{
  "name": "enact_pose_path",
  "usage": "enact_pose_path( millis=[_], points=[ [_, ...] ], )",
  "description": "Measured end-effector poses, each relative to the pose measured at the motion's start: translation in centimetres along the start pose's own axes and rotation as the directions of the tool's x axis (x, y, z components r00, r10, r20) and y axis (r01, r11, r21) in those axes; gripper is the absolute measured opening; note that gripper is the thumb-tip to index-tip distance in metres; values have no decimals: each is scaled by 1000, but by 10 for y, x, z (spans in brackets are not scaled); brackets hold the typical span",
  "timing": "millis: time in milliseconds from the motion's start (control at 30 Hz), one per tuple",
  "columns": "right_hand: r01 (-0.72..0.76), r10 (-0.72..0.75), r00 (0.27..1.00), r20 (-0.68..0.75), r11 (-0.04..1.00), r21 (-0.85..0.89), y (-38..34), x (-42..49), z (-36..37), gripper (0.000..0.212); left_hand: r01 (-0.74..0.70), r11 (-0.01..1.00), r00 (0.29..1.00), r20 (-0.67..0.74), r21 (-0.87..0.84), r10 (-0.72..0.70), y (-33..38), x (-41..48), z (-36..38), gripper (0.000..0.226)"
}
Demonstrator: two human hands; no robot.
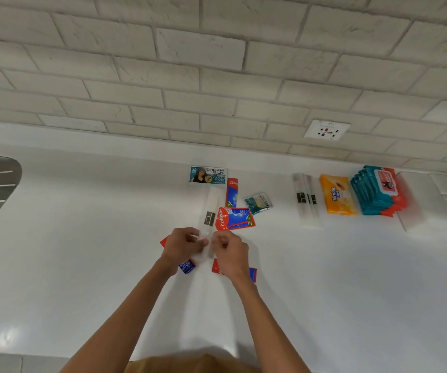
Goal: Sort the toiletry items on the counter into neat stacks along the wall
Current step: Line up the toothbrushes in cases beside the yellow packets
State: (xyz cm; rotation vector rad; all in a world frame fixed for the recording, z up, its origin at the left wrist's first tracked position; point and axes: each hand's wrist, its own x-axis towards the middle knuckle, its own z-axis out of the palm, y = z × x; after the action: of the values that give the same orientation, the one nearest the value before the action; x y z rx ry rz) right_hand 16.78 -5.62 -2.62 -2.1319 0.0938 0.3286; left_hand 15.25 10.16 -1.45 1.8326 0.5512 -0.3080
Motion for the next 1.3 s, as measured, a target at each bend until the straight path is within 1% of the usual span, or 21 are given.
enact_pose_path(
  millis=[100, 167, 233, 300, 433, 567, 600, 633, 700, 867, 967, 1033, 1067, 1100, 1167, 1233, 1300],
  points=[
    [-23, 26, 999, -27, 994, 106, -6, -3, -11, 13, 12, 997, 999, 46, -79, -8, 6, -15, 2, 21],
    [-33, 38, 999, -37, 991, 131, -13, -7, -19, 14, 11, 990, 996, 86, -142, 1, 9, -24, 6, 26],
    [-23, 30, 999, -41, 988, 156, -14, -9, -26, 14, -3, 978, 991, 129, -210, 31, 13, -33, 11, 24],
    [-44, 49, 998, -28, 984, 170, -14, -11, -33, 12, -21, 972, 983, 174, -236, 64, 14, -37, 15, 24],
    [-69, 74, 997, -10, 967, 245, -11, -16, -48, 11, -55, 983, 964, 247, -175, 98, 10, -35, 21, 33],
    [-88, 102, 995, -17, 917, 389, -1, -19, -68, 5, -78, 994, 952, 291, -71, 95, 16, -33, 31, 31],
    [-86, 111, 993, -32, 898, 431, 0, -19, -73, 7, -83, 995, 949, 299, -58, 97, 18, -32, 32, 29],
    [-76, 117, 991, -59, 882, 466, 3, -17, -80, 14, -82, 995, 948, 304, -53, 94, 20, -31, 33, 27],
    [-66, 148, 982, -116, 848, 526, 12, -13, -98, 28, -54, 996, 952, 297, -64, 71, 27, -28, 40, 23],
    [-43, 235, 953, -194, 734, 678, 25, -11, -143, 42, 33, 980, 959, 284, -197, 25, 49, -22, 59, 22],
    [-10, 278, 938, -206, 616, 788, 35, -14, -177, 40, 96, 936, 965, 264, -339, -4, 64, -21, 75, 26],
    [-18, 300, 935, -190, 574, 818, 41, -18, -199, 25, 99, 902, 971, 239, -421, 5, 72, -20, 87, 28],
    [-22, 301, 936, -182, 565, 824, 45, -20, -209, 20, 94, 886, 975, 224, -454, 12, 76, -20, 94, 28],
    [-25, 295, 940, -170, 559, 829, 50, -21, -218, 22, 83, 873, 978, 206, -481, 20, 81, -19, 100, 28],
    [-49, 274, 953, -132, 568, 822, 63, -23, -236, 19, 52, 848, 985, 168, -527, 44, 91, -18, 116, 26],
    [-86, 260, 961, -94, 604, 792, 78, -22, -250, 24, 36, 819, 991, 124, -572, 43, 101, -14, 131, 25],
    [-121, 245, 968, -61, 659, 742, 92, -20, -265, 23, 14, 789, 996, 81, -614, 45, 112, -9, 148, 29]
  ],
)
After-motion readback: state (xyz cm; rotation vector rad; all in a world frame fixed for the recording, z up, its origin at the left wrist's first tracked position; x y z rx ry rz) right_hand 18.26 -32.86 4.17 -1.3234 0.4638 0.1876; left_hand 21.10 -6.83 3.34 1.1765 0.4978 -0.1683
